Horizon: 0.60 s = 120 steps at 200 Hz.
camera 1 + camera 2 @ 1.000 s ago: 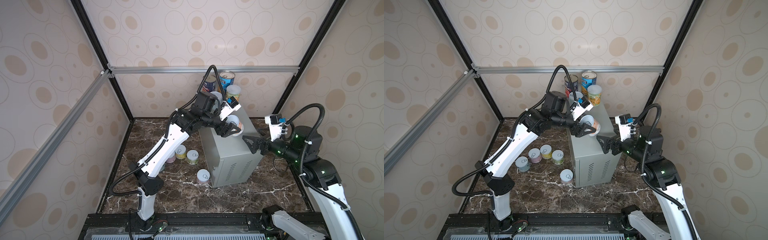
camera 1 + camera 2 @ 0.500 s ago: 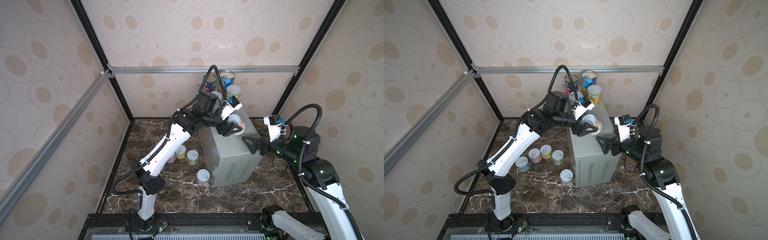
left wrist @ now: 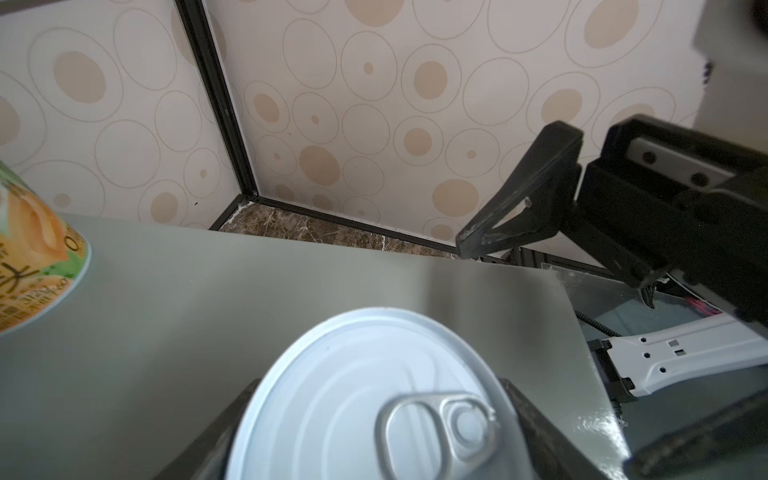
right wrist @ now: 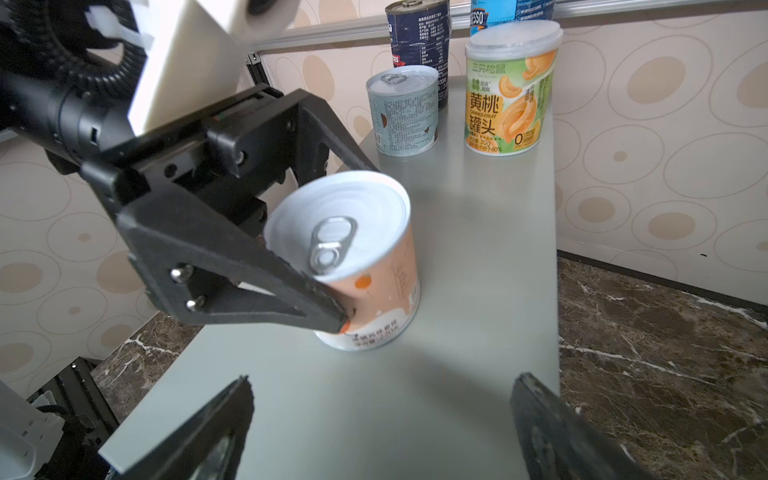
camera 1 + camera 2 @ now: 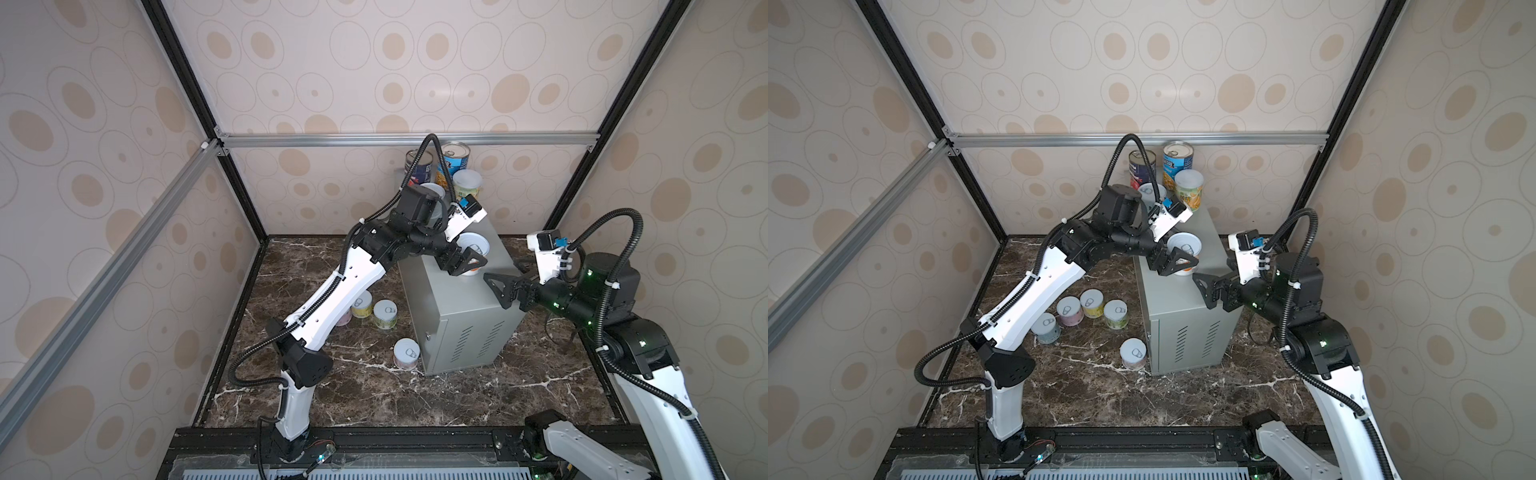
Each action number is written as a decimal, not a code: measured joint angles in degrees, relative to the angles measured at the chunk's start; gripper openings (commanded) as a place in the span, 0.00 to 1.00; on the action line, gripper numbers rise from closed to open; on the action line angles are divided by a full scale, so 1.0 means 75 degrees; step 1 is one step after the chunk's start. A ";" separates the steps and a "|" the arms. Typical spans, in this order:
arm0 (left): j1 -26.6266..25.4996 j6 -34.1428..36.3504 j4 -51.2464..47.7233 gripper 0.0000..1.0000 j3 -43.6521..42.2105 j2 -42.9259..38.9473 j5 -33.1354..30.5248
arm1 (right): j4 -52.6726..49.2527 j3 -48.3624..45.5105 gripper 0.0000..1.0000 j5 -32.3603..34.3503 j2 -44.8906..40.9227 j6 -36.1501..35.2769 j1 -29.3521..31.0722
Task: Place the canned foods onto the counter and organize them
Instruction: 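Set the can upright with the right gripper while the left gripper withdraws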
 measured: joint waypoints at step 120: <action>0.0146 -0.0114 0.0286 0.98 -0.0976 -0.0976 -0.0236 | 0.0192 -0.0050 1.00 -0.0038 0.0125 0.0035 0.0000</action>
